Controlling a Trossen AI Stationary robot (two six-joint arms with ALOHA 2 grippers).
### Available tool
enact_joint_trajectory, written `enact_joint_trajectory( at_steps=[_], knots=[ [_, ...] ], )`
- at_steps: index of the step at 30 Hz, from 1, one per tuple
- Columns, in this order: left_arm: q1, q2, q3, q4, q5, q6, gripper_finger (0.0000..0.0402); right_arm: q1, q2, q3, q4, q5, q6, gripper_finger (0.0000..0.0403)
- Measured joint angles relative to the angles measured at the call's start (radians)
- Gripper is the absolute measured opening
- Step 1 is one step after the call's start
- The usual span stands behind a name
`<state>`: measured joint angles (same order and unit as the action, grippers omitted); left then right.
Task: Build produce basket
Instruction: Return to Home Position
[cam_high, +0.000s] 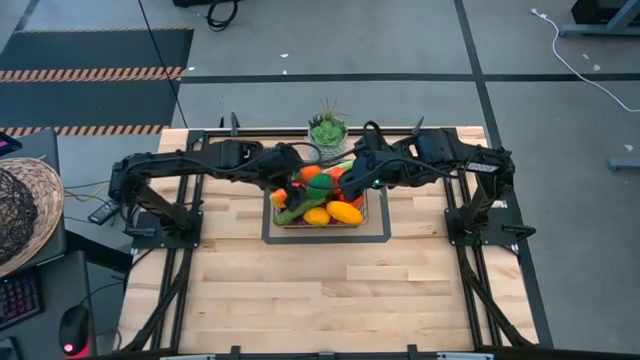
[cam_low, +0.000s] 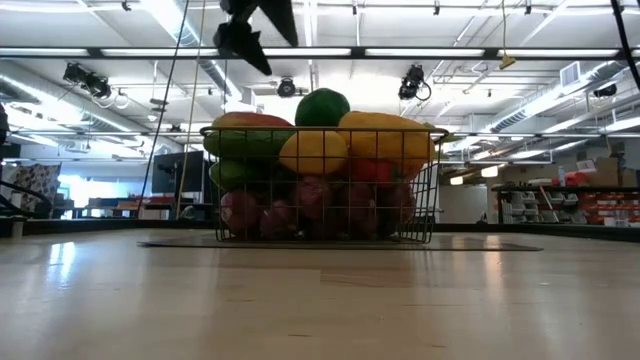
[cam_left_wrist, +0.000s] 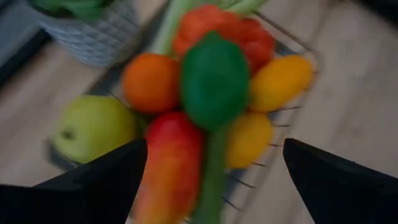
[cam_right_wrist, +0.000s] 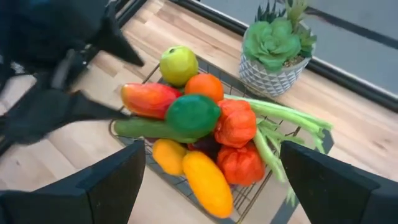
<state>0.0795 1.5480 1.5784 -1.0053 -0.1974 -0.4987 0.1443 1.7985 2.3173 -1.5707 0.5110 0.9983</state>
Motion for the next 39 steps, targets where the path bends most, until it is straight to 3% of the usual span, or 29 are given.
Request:
enact_joint_trajectory(
  at_steps=[4,12,20,26,31,39],
  knots=[
    [-0.004,-0.041,-0.002,0.041,0.088,0.012,0.0382,-0.015,0.0,-0.005,0.002,-0.001,-0.117,0.0375],
    [-0.016,-0.225,0.0,0.152,0.101,0.031,0.0382,-0.033,0.0,-0.065,0.125,-0.038,-0.388,0.0351],
    [-0.042,-0.363,0.0,0.181,0.105,0.1,0.0382,-0.053,0.001,-0.139,0.517,-0.276,-0.72,0.0336],
    [-0.09,-0.432,-0.037,0.22,0.041,0.093,0.0381,-0.1,-0.007,-0.14,0.712,-0.367,-0.73,0.0316],
    [-0.126,-0.517,-0.172,0.398,0.017,0.068,0.0369,-0.141,-0.048,-0.138,0.703,-0.435,-0.711,0.0292],
    [-0.142,-0.66,-0.446,0.743,0.018,0.009,0.0292,-0.153,-0.106,-0.139,0.682,-0.479,-0.706,0.0237]
  ],
)
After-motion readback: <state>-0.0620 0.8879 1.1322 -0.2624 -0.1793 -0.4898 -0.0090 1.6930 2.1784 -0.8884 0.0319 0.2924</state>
